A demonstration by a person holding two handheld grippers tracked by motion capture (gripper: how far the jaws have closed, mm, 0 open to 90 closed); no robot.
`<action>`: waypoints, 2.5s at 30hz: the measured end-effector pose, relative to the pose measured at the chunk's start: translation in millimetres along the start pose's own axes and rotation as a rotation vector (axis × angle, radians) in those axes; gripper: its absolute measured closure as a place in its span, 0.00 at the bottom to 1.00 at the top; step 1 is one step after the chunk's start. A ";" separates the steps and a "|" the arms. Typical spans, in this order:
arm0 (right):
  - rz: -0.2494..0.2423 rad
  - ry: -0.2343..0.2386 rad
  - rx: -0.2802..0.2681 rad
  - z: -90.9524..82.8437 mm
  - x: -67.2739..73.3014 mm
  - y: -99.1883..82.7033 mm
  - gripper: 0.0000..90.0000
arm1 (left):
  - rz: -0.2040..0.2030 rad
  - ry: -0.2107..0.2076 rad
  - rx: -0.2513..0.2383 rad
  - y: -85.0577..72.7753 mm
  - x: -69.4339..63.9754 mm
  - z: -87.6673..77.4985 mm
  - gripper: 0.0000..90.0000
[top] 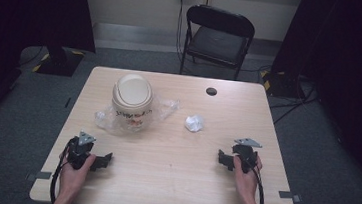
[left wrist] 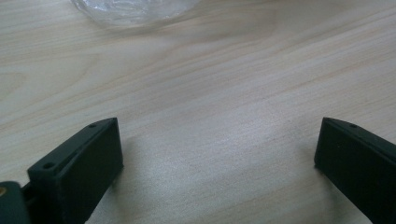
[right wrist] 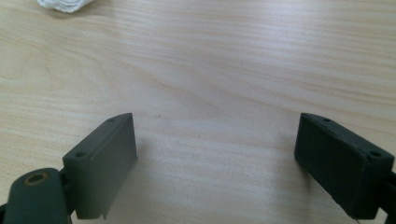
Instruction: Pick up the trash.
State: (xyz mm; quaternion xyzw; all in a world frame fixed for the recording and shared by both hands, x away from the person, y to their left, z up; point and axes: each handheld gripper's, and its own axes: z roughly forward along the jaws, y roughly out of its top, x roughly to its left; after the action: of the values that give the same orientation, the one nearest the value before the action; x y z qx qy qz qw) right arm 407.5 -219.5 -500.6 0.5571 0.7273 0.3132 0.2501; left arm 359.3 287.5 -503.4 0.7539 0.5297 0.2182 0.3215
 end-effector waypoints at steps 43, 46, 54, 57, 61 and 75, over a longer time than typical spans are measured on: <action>0.009 -0.014 -0.001 1.0 2.4 0.9 0.13 | 0.185 -0.233 -0.215 96.1 -38.5 -43.1 0.20; 0.009 -0.014 -0.001 0.9 2.4 0.9 0.13 | 0.191 -0.231 -0.224 107.2 -42.3 -45.7 0.20; 0.009 -0.014 -0.002 0.9 2.4 0.8 0.13 | 0.246 -0.234 -0.206 150.7 -56.6 -43.1 0.20; 0.010 -0.013 -0.002 0.9 2.6 0.8 0.13 | 0.267 -0.244 -0.187 161.0 -56.8 -36.2 0.19; 0.010 -0.013 -0.002 0.9 2.5 0.8 0.13 | 0.278 -0.249 -0.185 173.3 -52.2 -29.1 0.19; 0.009 -0.014 -0.001 0.9 2.4 0.8 0.13 | 0.292 -0.267 -0.077 193.8 -49.5 0.9 0.19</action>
State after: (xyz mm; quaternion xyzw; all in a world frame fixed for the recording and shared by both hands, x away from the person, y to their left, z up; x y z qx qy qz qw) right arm 408.1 -216.9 -500.7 0.5624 0.7227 0.3110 0.2542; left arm 470.6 195.7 -364.7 0.8321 0.3584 0.1807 0.3827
